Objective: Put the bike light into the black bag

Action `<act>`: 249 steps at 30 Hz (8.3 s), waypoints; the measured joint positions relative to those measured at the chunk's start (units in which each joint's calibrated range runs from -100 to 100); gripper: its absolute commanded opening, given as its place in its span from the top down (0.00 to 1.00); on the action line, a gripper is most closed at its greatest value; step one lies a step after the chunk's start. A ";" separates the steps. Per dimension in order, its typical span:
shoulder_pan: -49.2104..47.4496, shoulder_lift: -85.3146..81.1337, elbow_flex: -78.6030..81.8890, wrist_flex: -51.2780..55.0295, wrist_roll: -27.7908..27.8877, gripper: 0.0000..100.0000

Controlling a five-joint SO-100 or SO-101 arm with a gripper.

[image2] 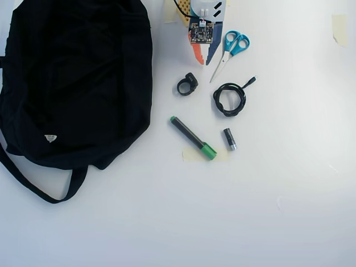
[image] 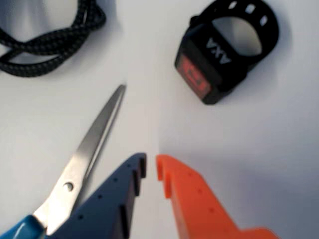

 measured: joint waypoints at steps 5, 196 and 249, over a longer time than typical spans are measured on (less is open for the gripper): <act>0.00 0.00 0.00 0.00 0.00 0.98; 7.64 83.27 -100.24 15.54 23.93 0.98; 13.81 90.33 -79.32 7.39 36.34 0.97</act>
